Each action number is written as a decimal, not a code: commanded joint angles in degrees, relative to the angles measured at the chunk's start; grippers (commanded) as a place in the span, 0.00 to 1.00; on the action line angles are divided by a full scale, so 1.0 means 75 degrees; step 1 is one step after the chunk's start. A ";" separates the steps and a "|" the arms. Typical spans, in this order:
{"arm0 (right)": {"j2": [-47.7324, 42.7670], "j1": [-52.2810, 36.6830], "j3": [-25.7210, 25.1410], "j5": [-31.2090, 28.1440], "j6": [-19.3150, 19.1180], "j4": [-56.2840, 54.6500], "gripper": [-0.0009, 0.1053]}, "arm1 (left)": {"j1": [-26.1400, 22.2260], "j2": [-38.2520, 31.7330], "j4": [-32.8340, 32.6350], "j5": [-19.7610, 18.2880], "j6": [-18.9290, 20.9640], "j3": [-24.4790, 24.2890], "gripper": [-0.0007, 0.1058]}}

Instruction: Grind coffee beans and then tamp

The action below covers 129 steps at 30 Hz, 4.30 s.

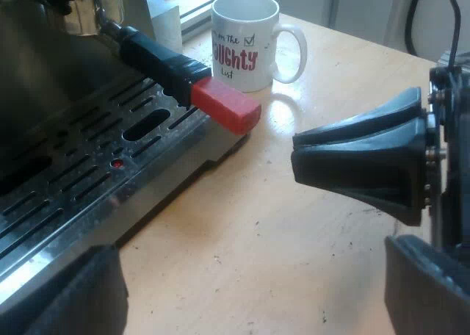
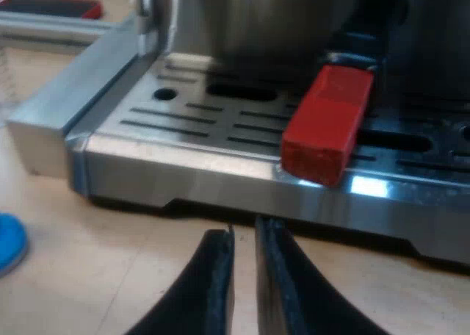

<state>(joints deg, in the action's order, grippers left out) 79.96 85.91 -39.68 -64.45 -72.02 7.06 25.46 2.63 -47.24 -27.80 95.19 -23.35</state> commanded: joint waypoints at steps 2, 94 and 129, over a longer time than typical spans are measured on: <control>0.0234 -0.0045 -0.0034 -0.0488 0.0021 0.0364 0.12 | 0.0041 0.0026 0.0117 -0.0095 -0.0049 -0.0009 0.70; 0.0372 -0.1566 -0.0048 -0.2510 -0.0911 0.1032 0.12 | 0.0041 0.2209 0.0687 -0.0716 -0.0372 -0.0009 0.70; -0.0177 -0.0213 -0.0034 -0.1593 -0.0911 -0.0850 0.57 | 0.0041 0.2209 0.0687 -0.0716 -0.0419 -0.0009 0.70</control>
<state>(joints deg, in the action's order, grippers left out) 79.05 84.30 -39.72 -76.06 -78.53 1.19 25.46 19.30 -42.25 -32.48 92.55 -23.27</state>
